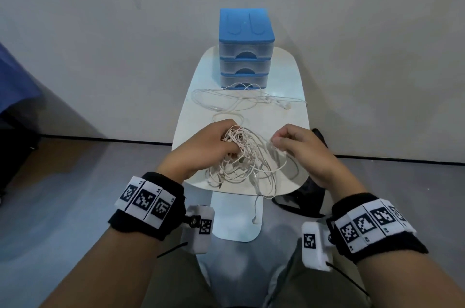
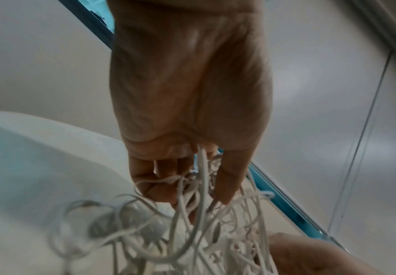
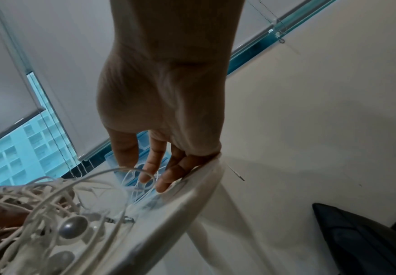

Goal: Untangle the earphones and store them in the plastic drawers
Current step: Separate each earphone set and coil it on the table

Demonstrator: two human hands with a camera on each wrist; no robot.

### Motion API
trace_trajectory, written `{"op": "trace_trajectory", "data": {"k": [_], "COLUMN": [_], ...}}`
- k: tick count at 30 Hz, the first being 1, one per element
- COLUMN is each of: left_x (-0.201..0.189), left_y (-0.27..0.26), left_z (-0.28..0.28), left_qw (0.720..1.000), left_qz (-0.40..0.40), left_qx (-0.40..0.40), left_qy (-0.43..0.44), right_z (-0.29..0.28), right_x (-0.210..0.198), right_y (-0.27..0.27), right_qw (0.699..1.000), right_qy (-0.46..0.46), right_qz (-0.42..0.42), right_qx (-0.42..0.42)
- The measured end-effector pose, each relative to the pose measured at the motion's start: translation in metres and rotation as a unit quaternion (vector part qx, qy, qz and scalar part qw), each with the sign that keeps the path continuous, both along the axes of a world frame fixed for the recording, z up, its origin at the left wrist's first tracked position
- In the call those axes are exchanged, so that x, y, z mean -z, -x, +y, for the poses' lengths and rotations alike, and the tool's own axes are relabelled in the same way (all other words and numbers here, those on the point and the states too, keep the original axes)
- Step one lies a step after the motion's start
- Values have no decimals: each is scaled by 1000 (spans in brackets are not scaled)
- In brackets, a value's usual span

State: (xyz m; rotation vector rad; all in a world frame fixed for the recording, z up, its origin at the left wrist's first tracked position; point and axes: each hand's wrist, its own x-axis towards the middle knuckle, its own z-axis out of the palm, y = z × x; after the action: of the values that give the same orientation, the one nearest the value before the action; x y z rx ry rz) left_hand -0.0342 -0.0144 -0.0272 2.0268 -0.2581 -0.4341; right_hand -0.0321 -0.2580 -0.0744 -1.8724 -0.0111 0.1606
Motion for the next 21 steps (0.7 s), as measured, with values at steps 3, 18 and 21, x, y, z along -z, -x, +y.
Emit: {"op": "trace_trajectory", "data": {"k": [3,18,21], "left_x": [-7,-20,-16], "left_y": [4,-7,-5], "left_z": [2,0,5], "left_qw": [998,940,928], "left_qz": [10,61,94], "left_qx": [-6,-68,-73], "left_qy": [67,328,353], "right_z": [2,15,11], "right_x": [-8,-47,-43], "right_y": [5,11,7], "right_qw": [997,949,948], "right_qy": [-76,-269,-280], "right_qz": [-1,149,145], "right_qx": [-13,-76,-44]}}
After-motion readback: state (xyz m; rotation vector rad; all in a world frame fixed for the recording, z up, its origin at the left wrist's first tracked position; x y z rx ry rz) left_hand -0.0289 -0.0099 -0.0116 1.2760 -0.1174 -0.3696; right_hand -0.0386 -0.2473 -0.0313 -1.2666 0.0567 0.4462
